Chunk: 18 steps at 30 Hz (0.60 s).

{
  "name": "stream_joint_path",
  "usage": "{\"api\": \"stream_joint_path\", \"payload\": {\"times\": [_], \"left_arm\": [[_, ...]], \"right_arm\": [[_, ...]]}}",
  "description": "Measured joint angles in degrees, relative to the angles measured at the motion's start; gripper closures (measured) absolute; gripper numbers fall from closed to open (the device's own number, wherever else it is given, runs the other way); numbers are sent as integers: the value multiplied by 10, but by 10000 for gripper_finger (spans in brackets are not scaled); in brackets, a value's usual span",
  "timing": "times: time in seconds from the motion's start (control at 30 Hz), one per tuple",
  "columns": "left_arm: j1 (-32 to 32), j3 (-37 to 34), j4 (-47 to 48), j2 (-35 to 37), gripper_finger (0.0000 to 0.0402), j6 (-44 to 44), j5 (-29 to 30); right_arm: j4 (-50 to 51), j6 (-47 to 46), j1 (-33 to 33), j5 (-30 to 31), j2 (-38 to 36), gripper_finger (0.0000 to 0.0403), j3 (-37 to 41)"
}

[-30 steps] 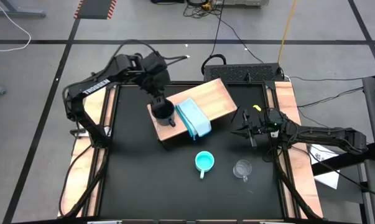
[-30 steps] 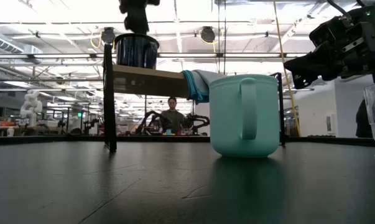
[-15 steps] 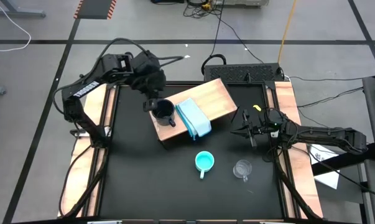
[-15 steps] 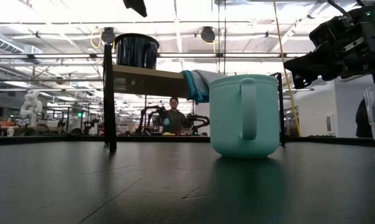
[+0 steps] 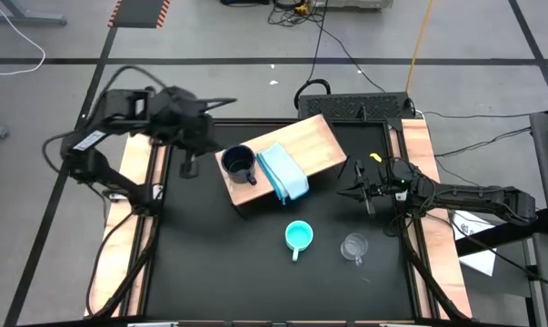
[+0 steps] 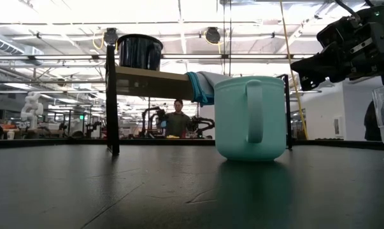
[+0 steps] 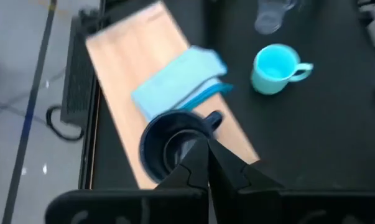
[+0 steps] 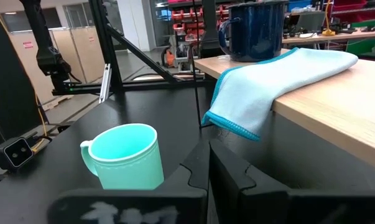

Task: Stack small to large cups/mugs on shelf
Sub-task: Put the light blue mug over the folded light blue napkin on the shelf

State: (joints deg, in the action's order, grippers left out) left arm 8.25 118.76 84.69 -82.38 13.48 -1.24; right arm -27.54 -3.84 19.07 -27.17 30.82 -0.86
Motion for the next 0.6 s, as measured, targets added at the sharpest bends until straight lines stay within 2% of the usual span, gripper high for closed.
{"api": "stream_joint_path", "payload": {"times": [0.2, 0.37, 0.47, 0.6], "left_arm": [[-63, 0, 11, 28, 400, -50, 78], [-109, -7, 16, 45, 401, -87, 115], [-130, -45, -16, 64, 401, -82, 119], [-135, -135, -75, 114, 401, -72, 125]], "right_arm": [[1, 0, 0, 0, 0, 403, 0], [2, 0, 0, 0, 0, 403, 0], [2, 0, 0, 0, 0, 403, 0], [2, 0, 0, 0, 0, 403, 0]]}}
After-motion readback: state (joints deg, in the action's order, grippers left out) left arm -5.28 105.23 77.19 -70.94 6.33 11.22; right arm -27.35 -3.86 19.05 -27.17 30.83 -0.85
